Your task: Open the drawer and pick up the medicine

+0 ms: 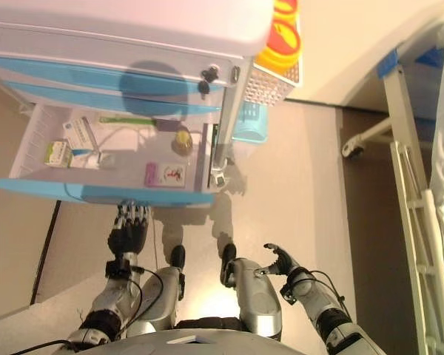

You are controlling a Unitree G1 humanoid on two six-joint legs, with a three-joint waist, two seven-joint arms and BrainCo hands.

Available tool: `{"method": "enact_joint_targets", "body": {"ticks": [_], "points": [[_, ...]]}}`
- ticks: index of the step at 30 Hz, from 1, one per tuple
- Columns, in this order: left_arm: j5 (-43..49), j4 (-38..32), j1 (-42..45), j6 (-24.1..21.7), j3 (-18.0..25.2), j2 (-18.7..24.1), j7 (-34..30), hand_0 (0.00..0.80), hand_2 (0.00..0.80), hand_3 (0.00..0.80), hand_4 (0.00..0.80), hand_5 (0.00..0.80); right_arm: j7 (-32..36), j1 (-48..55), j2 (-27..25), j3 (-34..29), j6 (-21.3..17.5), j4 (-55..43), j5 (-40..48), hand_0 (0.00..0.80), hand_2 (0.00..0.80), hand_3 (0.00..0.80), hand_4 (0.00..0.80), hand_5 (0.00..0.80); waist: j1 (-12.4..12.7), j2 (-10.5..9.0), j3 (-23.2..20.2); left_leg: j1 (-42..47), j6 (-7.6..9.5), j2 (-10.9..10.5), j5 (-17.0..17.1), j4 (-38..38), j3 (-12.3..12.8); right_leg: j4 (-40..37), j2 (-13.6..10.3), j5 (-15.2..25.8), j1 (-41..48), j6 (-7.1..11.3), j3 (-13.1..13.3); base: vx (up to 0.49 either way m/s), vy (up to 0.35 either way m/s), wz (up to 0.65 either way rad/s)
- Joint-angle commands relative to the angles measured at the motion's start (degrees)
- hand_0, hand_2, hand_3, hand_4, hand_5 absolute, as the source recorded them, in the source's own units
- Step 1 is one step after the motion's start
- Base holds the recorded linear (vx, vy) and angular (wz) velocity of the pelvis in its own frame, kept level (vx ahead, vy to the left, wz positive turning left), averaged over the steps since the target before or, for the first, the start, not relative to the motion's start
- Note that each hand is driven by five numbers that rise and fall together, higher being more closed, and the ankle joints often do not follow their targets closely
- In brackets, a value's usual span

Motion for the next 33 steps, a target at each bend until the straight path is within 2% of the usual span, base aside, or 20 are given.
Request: {"method": "enact_joint_targets", "body": {"ticks": [1, 7, 11, 16, 17, 18, 19, 23, 24, 26, 28, 29, 31, 33], "points": [[-1.71, -9.20, 4.98, 1.96, 5.26, 0.75, -24.40, 0.800, 0.800, 0.800, 0.800, 0.800, 1.27, 6.19, -6.30, -0.93, -0.62, 5.37, -1.72, 0.000, 0.000, 0.000, 0.000, 0.000, 3.63, 8.22, -16.56, -3.62, 4.50, -2.00, -5.76, 5.18, 0.85, -0.37, -0.62, -3.19, 3.76, -0.34, 0.76, -0.093, -0.029, 0.11], [-4.72, -0.35, 12.13, 2.42, 8.54, 1.46, -21.93, 0.800, 0.800, 0.800, 0.800, 0.800, 1.03, 1.39, -8.69, -5.36, -3.66, 14.03, 0.41, 0.000, 0.000, 0.000, 0.000, 0.000, 6.50, 10.54, -16.79, -3.27, 2.88, -1.93, -2.78, 2.29, -0.79, -1.48, -1.17, -3.14, 4.61, -0.40, -1.15, -0.093, 0.000, 0.18], [-1.34, 1.51, 13.57, 3.40, 11.18, 1.64, -19.35, 0.800, 0.800, 0.800, 0.800, 0.800, 1.14, -0.14, -9.67, -7.50, -4.57, 17.03, 2.17, 0.000, 0.000, 0.000, 0.000, 0.000, 7.87, 11.52, -17.28, -3.43, 2.16, -2.35, -1.63, 1.42, -1.88, -1.27, -1.74, -3.39, 4.72, -0.61, -2.33, -0.058, 0.026, 0.23], [3.88, 1.51, 13.97, 4.63, 10.58, 1.77, -17.61, 0.800, 0.800, 0.800, 0.800, 0.800, -1.38, -0.19, -9.48, -8.70, -5.52, 18.15, 4.25, 0.000, 0.000, 0.000, 0.000, 0.000, 8.35, 12.18, -18.08, -2.79, 2.01, -2.87, -0.90, -0.14, -2.79, -1.96, -2.07, -2.89, 4.91, -0.42, -3.40, -0.038, 0.025, 0.23], [5.93, 1.63, 14.01, 3.88, 10.10, 1.75, -16.31, 0.744, 0.744, 0.744, 0.744, 0.744, -2.45, -0.12, -9.52, -8.98, -5.84, 18.12, 4.76, 0.000, 0.000, 0.000, 0.000, 0.000, 8.20, 12.25, -18.27, -2.60, 1.98, -2.97, -0.82, -0.37, -2.79, -2.37, -2.11, -2.60, 5.02, -0.33, -3.40, -0.023, 0.042, 0.09], [8.16, 1.78, 13.99, 2.52, 9.64, 1.74, -14.05, 0.069, 0.069, 0.069, 0.069, 0.069, -3.82, 0.00, -9.52, -9.20, -6.21, 17.93, 5.58, 0.000, 0.000, 0.000, 0.000, 0.000, 7.99, 12.30, -18.44, -2.38, 1.97, -3.03, -0.79, -0.58, -2.77, -2.78, -2.11, -2.32, 5.14, -0.22, -3.34, -0.007, 0.047, 0.08], [11.00, 1.99, 13.97, 0.91, 9.23, 1.77, -10.99, 0.000, 0.000, 0.000, 0.000, 0.000, -5.29, 0.10, -9.62, -9.55, -6.78, 17.49, 6.37, 0.000, 0.000, 0.000, 0.000, 0.000, 7.69, 12.32, -18.61, -2.15, 1.97, -3.04, -0.80, -0.73, -2.67, -3.14, -2.10, -2.05, 5.28, -0.07, -3.19, 0.008, 0.050, 0.05], [29.88, 4.96, 13.33, -8.75, 5.69, 2.55, 6.64, 0.000, 0.000, 0.000, 0.000, 0.000, -13.29, 0.23, -9.41, -12.52, -10.24, 11.89, 12.98, 0.000, 0.000, 0.000, 0.000, 0.000, 5.67, 12.05, -19.33, -1.17, 2.50, -3.06, -1.10, -1.59, -1.57, -5.45, -1.77, -0.45, 5.63, 0.79, -1.81, 0.004, 0.019, 0.01], [32.00, 5.26, 13.24, -9.52, 5.28, 2.54, 8.83, 0.000, 0.000, 0.000, 0.000, 0.000, -14.02, 0.36, -9.30, -12.71, -10.46, 11.17, 13.34, 0.000, 0.000, 0.000, 0.000, 0.000, 5.52, 12.05, -19.41, -1.10, 2.56, -3.03, -1.12, -1.70, -1.41, -5.70, -1.69, -0.28, 5.63, 0.87, -1.64, 0.000, 0.000, 0.00], [50.43, 10.15, 12.70, -15.70, 1.62, 3.21, 27.35, 0.000, 0.000, 0.000, 0.000, 0.000, -18.13, 0.69, -9.67, -13.41, -12.81, 2.77, 12.72, 0.000, 0.000, 0.000, 0.000, 0.000, 3.53, 11.73, -19.82, -0.85, 2.90, -3.01, -1.28, -2.47, -0.30, -7.83, -1.30, 0.90, 5.52, 1.70, 0.08, -0.021, 0.017, -0.01], [69.05, 13.89, 11.60, -20.24, -1.36, 4.65, 36.63, 0.000, 0.000, 0.000, 0.000, 0.000, -20.75, 0.96, -10.33, -12.46, -12.04, -5.59, 11.07, 0.000, 0.000, 0.000, 0.000, 0.000, 2.19, 11.44, -20.38, -1.15, 2.91, -3.02, -0.91, -3.29, 0.55, -9.51, -1.11, 2.12, 5.04, 2.41, 0.95, -0.053, 0.037, -0.08], [82.01, 15.27, 10.86, -20.72, -4.00, 5.96, 41.39, 0.000, 0.000, 0.000, 0.000, 0.000, -22.41, 1.32, -11.35, -11.93, -11.81, -11.88, 8.94, 0.000, 0.000, 0.000, 0.000, 0.000, 1.35, 11.26, -20.40, -1.02, 2.93, -2.97, -0.92, -3.78, 1.24, -10.23, -1.09, 2.58, 4.89, 2.84, 1.67, -0.073, 0.054, -0.19], [94.76, 17.41, 9.84, -20.52, -9.41, 7.68, 45.63, 0.000, 0.000, 0.000, 0.000, 0.000, -22.00, 1.43, -13.82, -11.56, -10.29, -21.69, 7.08, 0.000, 0.000, 0.000, 0.000, 0.000, -0.23, 11.27, -20.86, -1.34, 3.08, -2.81, -0.63, -4.67, 2.56, -11.47, -1.01, 3.77, 4.02, 3.57, 3.00, -0.073, 0.084, -0.19], [95.59, 20.11, 8.50, -17.07, -12.73, 8.42, 44.18, 0.000, 0.000, 0.000, 0.000, 0.000, -21.06, 0.28, -15.35, -10.73, -12.51, -27.46, 3.96, 0.000, 0.000, 0.000, 0.000, 0.000, -1.53, 11.36, -21.11, -1.25, 3.39, -2.80, -0.74, -5.36, 3.75, -12.28, -1.04, 4.44, 3.42, 4.29, 4.13, -0.037, 0.102, -0.24]]}}
